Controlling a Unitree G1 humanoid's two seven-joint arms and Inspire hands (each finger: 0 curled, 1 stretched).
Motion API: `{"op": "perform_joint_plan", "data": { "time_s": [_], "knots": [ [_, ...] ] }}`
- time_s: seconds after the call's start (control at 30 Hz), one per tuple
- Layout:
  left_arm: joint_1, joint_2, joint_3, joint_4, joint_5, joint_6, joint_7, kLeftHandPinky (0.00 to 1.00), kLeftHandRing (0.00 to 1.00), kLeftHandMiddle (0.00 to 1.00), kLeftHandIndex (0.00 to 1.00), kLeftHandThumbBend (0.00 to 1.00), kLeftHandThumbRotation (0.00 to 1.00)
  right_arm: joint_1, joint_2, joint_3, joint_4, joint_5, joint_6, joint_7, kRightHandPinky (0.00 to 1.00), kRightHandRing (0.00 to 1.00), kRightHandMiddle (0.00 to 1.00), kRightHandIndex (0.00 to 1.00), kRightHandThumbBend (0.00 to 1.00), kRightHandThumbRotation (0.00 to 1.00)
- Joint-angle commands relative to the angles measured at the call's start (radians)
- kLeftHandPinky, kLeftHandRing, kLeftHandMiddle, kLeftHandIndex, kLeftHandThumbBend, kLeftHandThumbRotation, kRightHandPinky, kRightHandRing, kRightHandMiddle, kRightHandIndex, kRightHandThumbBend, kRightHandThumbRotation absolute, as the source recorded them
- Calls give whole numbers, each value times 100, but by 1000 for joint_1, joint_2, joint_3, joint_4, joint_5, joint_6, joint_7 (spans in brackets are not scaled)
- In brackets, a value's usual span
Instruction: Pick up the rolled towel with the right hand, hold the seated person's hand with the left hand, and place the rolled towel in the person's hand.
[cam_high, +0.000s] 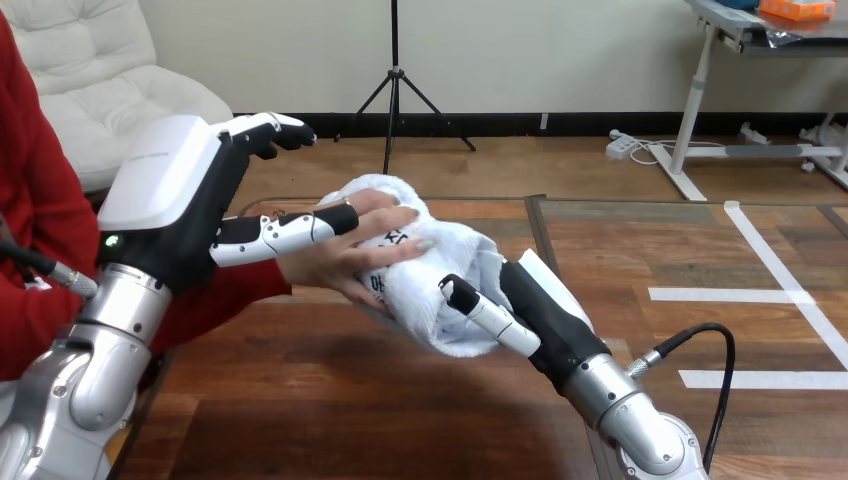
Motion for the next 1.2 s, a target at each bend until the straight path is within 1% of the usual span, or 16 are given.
{"op": "perform_joint_plan", "data": {
  "time_s": [0.0,0.17,0.27,0.33,0.37,0.43,0.47,0.57,0.7,0.8,0.83,0.93,1.0,1.07,1.13,1.17],
  "knots": [
    [4,-3,43,-37,-29,-7,19,61,69,73,71,76,91,-19,-6,-13,-52,25,-12,7,82,91,93,94,100,100],
    [26,-16,55,-54,-58,-13,18,59,69,72,70,76,90,-7,-10,-14,-73,23,-16,-2,82,91,93,94,100,100],
    [47,-33,65,-75,-97,-7,4,57,68,72,69,76,90,2,-11,-18,-88,29,-16,-4,82,91,93,94,100,100],
    [65,-47,72,-91,-135,-9,-5,57,69,72,69,76,89,14,-10,-24,-107,42,-15,1,83,91,92,94,100,100],
    [76,-57,77,-98,-164,-19,-10,57,69,73,69,76,89,22,-7,-30,-120,60,-14,10,83,91,92,94,100,100],
    [91,-66,81,-107,-196,-30,-16,57,69,73,69,76,88,34,-5,-36,-137,80,-11,20,83,91,92,94,100,100],
    [103,-77,84,-113,-229,-41,-23,57,69,73,69,76,88,43,-4,-39,-150,92,-9,25,83,91,92,94,100,100],
    [127,-100,91,-127,-298,-64,-41,58,70,73,69,77,87,63,-5,-45,-185,115,2,32,83,91,92,94,100,100],
    [154,-122,95,-144,-359,-86,-61,59,72,73,69,78,87,90,-8,-49,-230,137,16,38,84,91,92,94,100,100],
    [187,-153,95,-168,-426,-101,-81,61,74,74,70,82,88,119,-9,-58,-274,165,19,45,83,90,91,93,100,100],
    [193,-159,95,-173,-438,-102,-86,62,74,74,70,83,89,125,-10,-59,-284,170,22,47,83,90,91,93,100,100],
    [228,-180,90,-194,-488,-115,-111,64,76,75,71,84,90,155,-7,-66,-331,204,38,56,83,89,90,92,100,100],
    [255,-200,86,-211,-500,-120,-114,66,77,76,72,84,92,180,-7,-72,-378,247,79,80,83,89,90,92,100,100],
    [266,-211,87,-219,-504,-121,-118,68,78,77,73,86,94,193,-8,-75,-404,266,102,91,84,90,90,92,100,100],
    [288,-236,83,-230,-518,-132,-119,69,78,77,73,87,94,216,-10,-81,-444,306,128,114,85,91,90,92,100,100],
    [308,-253,77,-241,-533,-133,-123,69,78,77,73,88,94,233,-9,-86,-471,337,145,128,85,91,90,93,100,100]
  ]
}}
